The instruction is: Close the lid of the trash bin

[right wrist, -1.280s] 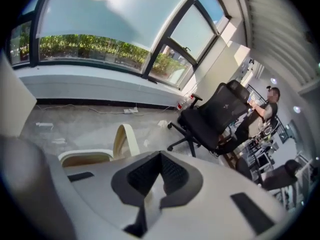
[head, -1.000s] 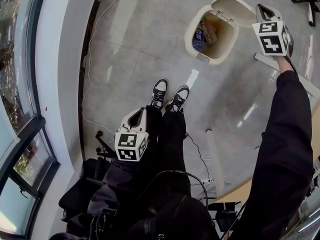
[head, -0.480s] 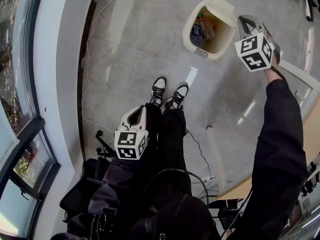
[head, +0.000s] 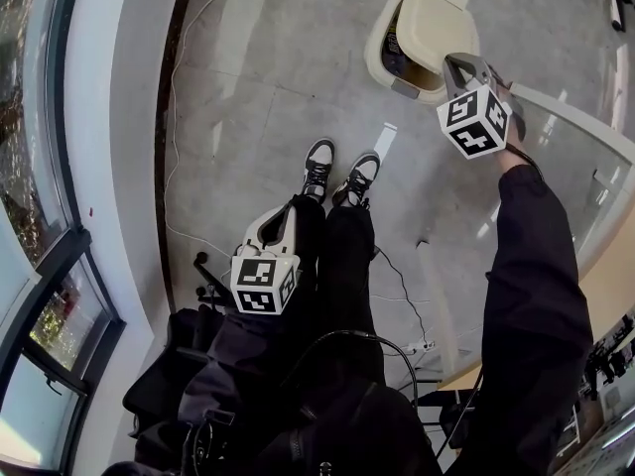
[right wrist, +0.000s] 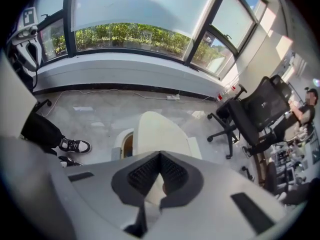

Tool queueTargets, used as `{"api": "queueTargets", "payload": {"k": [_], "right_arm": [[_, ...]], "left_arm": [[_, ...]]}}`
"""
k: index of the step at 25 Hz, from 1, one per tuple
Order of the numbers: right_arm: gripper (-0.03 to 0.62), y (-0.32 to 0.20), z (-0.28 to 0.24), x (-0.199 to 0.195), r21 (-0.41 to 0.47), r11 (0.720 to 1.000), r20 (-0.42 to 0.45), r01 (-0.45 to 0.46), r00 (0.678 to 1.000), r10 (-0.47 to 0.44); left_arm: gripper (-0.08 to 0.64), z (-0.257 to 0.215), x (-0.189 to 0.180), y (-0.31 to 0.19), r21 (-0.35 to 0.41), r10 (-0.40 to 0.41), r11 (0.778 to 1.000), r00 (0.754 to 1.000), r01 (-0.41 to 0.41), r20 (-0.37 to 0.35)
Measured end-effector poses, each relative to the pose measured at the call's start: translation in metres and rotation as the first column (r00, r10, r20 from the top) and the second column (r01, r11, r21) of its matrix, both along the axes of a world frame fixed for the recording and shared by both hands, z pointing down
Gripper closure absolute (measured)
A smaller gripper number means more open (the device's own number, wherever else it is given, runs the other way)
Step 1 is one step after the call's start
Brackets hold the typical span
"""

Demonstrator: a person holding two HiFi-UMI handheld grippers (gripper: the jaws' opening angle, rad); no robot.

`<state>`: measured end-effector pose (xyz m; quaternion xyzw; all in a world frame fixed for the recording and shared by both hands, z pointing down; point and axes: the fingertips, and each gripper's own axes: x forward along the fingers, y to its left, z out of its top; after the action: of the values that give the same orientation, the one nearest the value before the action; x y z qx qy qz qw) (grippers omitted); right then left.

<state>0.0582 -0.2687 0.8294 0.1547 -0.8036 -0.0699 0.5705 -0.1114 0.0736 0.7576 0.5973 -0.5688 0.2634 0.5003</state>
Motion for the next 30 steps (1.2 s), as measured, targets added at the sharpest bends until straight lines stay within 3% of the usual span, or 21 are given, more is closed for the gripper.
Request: {"api": "queueTargets", "payload": {"k": [15, 30], "right_arm": [[0.591, 0.04, 0.079, 0.001, -0.122, 0.992, -0.052, -0.034, 0.998, 0.028], [0.591, 0.048, 0.122, 0.0, -0.169, 0.983, -0.118, -0.076, 0.991, 0.057]], "left_arm": [[0.558, 0.016, -0.002, 0.02, -0.033, -0.003, 0.999, 1.0, 0.003, -0.011], [0.558, 0.024, -0.013, 0.02, -0.051, -0.019, 0.999, 1.0, 0.019, -0.01]]}}
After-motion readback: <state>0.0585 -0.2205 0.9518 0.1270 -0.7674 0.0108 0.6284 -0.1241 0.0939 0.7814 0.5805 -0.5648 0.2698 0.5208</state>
